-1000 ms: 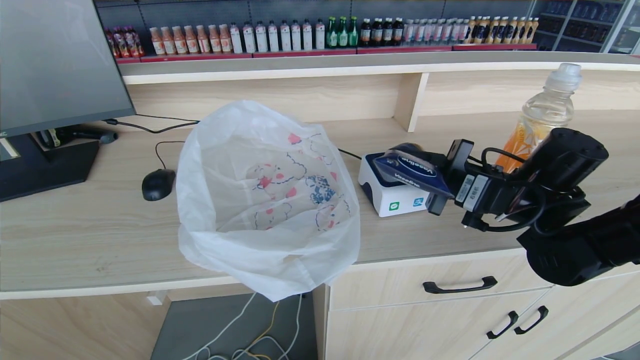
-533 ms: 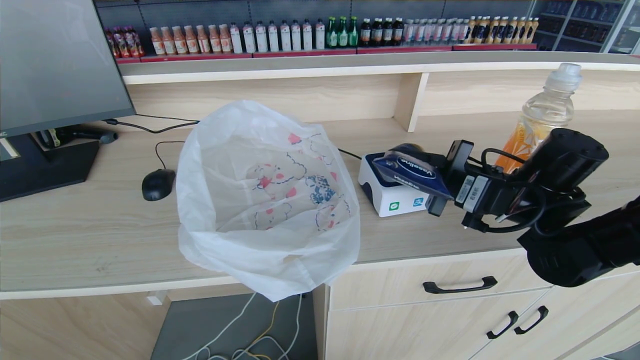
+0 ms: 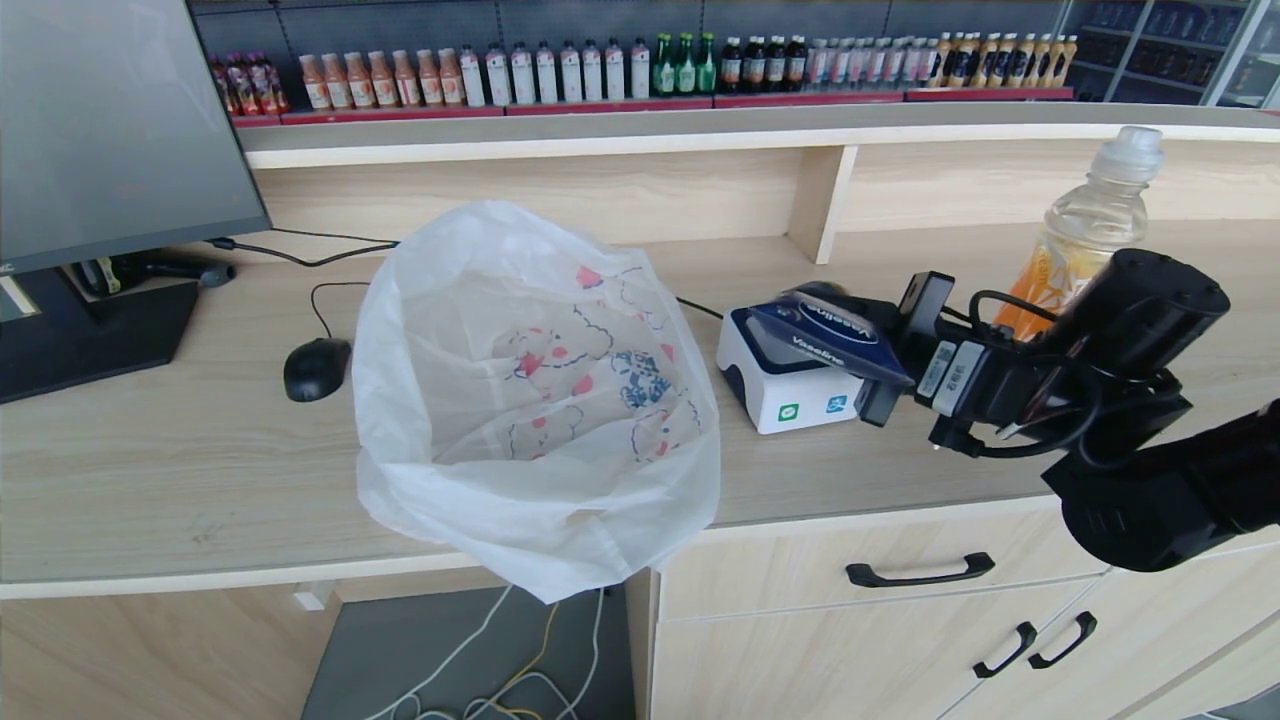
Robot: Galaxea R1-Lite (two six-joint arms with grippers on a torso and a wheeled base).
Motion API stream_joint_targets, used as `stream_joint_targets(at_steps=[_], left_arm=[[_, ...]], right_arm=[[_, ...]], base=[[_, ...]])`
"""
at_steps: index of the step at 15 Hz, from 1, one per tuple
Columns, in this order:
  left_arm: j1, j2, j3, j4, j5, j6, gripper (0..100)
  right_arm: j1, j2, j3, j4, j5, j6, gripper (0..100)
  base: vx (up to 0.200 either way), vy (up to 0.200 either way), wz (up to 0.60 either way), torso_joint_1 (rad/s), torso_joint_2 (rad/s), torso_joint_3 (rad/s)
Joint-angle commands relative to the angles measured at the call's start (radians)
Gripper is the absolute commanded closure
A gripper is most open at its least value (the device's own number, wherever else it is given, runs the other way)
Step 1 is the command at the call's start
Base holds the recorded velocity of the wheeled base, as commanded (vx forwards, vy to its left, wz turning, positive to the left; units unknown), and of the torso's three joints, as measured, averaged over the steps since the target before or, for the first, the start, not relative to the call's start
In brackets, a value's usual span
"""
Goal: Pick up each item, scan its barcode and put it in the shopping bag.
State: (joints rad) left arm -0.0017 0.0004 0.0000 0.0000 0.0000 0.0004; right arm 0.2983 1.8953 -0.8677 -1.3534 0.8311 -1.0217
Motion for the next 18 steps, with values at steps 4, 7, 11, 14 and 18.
stream_joint_targets(at_steps=[4,7,11,14,18], left_arm=[[0.000,0.000,0.000,0.000,0.000,0.000,0],[0.000,0.000,0.000,0.000,0.000,0.000,0],[0.000,0.000,0.000,0.000,0.000,0.000,0],[0.000,0.000,0.000,0.000,0.000,0.000,0],[0.000,0.000,0.000,0.000,0.000,0.000,0]], right_arm=[[0.019,-0.039,-0.008,-0.001,-0.070,0.072,100],[0.033,-0.061,-0.011,-0.004,-0.135,0.150,100],[0.036,-0.101,0.021,-0.004,-0.170,0.249,100],[0.044,-0.128,0.033,-0.016,-0.244,0.359,100],[0.101,-0.131,0.052,-0.043,-0.389,0.560,100]], base=[[0.000,0.000,0.00,0.000,0.00,0.000],[0.000,0.000,0.00,0.000,0.00,0.000],[0.000,0.000,0.00,0.000,0.00,0.000],[0.000,0.000,0.00,0.000,0.00,0.000],[0.000,0.000,0.00,0.000,0.00,0.000]])
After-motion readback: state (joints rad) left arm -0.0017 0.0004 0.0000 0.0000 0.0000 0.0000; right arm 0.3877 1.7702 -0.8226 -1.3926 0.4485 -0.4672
